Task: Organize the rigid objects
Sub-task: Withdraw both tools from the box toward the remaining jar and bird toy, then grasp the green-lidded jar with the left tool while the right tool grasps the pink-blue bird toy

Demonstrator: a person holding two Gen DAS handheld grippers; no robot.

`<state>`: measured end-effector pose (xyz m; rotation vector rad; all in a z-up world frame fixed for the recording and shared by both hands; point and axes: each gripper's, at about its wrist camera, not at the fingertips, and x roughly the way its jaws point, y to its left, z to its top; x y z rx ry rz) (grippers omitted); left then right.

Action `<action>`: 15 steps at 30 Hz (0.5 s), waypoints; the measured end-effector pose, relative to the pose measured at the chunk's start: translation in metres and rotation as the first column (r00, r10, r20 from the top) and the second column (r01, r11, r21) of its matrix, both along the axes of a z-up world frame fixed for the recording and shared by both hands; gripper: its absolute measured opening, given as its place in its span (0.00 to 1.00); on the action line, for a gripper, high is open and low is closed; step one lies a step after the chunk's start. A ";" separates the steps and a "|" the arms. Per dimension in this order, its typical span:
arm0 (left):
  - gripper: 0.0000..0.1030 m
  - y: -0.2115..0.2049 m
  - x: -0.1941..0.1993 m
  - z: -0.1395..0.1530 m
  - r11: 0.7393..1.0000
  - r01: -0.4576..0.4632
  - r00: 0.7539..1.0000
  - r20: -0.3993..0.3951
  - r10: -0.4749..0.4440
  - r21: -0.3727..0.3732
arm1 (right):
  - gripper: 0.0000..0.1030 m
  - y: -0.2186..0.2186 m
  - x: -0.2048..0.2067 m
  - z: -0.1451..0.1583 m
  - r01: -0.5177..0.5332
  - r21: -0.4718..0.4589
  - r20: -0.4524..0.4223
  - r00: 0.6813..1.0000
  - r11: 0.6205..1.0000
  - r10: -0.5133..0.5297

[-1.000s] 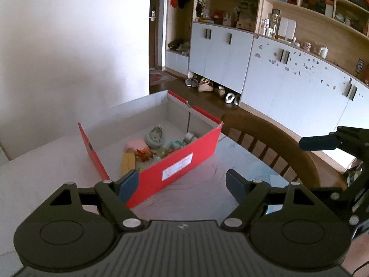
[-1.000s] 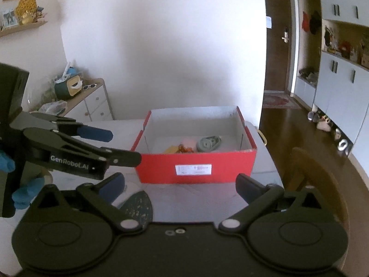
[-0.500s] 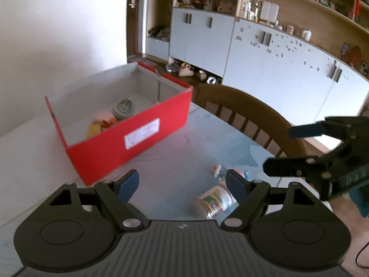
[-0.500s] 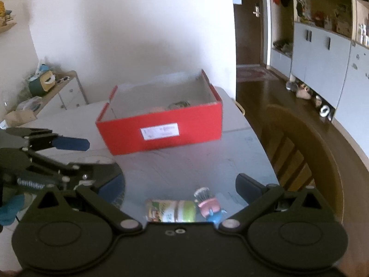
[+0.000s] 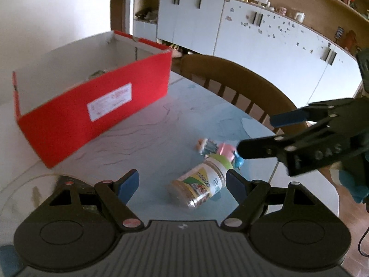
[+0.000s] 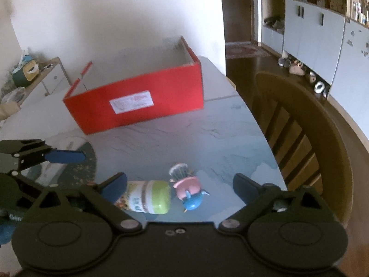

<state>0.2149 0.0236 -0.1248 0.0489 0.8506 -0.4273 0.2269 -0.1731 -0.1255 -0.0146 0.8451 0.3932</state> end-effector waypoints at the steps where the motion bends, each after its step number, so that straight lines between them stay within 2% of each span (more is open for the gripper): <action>1: 0.80 -0.003 0.002 -0.004 1.000 0.008 1.000 -0.006 -0.008 0.001 | 0.93 -0.001 0.003 -0.004 0.004 -0.002 -0.009 1.000 1.000 -0.004; 8: 0.80 -0.018 0.010 -0.019 0.998 0.057 0.998 -0.015 -0.056 0.018 | 0.85 -0.001 0.023 -0.024 -0.003 -0.008 -0.060 0.998 1.000 0.003; 10: 0.80 -0.022 0.013 -0.024 0.997 0.067 0.998 -0.018 -0.067 0.026 | 0.80 -0.001 0.029 -0.030 -0.009 -0.006 -0.083 0.997 1.000 0.009; 15: 0.80 -0.030 0.017 -0.034 0.995 0.089 0.996 -0.026 -0.088 0.039 | 0.79 -0.003 0.040 -0.036 -0.009 0.034 -0.109 0.994 0.999 0.013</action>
